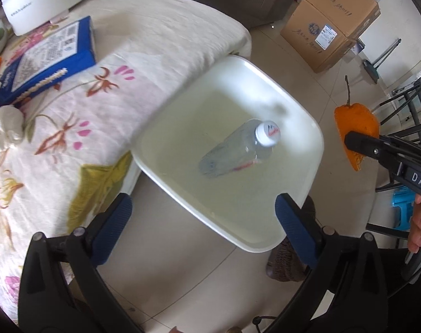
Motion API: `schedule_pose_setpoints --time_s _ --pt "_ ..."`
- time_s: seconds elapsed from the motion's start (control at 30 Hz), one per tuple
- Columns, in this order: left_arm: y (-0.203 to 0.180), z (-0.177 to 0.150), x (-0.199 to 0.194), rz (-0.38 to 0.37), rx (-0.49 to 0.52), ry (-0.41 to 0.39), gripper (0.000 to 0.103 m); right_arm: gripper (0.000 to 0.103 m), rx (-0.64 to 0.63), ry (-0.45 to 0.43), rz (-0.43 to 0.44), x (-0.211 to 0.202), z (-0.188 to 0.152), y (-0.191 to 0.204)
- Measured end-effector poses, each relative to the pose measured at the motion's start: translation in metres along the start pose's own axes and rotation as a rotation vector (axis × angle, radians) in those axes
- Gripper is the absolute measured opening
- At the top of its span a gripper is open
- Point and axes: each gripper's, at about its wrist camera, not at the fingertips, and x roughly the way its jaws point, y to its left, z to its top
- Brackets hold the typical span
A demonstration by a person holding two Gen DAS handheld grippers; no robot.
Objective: Collect trash
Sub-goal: 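Carry the bottle and peel to the white bin and open both tools, then move both open tools back over the table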
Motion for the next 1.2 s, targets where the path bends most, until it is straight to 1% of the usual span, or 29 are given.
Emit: schedule_pose_setpoints --time_s 0.23,0.53,0.6,0.63,0.67,0.87,1.03,1.2 --pt "0.018 -0.007 -0.016 0.051 -0.002 -0.027 0.102 0.022 -0.027 0.013 -0.001 0.008 0.008 0.019" --pt "0.048 -0.016 -0.036 0.090 -0.049 -0.051 0.102 0.022 -0.038 0.025 -0.014 0.019 0.014 0.038" --pt "0.056 -0.021 -0.041 0.096 -0.058 -0.056 0.102 0.035 -0.025 0.025 -0.009 0.019 0.016 0.041" --pt "0.059 -0.023 -0.043 0.099 -0.061 -0.058 0.102 0.053 -0.016 0.020 -0.008 0.019 0.016 0.041" --pt "0.064 -0.026 -0.046 0.101 -0.064 -0.060 0.102 0.067 -0.009 0.013 -0.006 0.018 0.017 0.042" --pt "0.077 -0.034 -0.057 0.107 -0.085 -0.076 0.102 0.079 -0.011 0.000 0.005 0.015 0.020 0.057" --pt "0.089 -0.041 -0.066 0.117 -0.105 -0.087 0.102 0.083 -0.051 -0.016 -0.009 0.012 0.023 0.077" --pt "0.107 -0.049 -0.075 0.137 -0.133 -0.095 0.102 0.084 -0.087 -0.020 0.001 0.012 0.025 0.097"
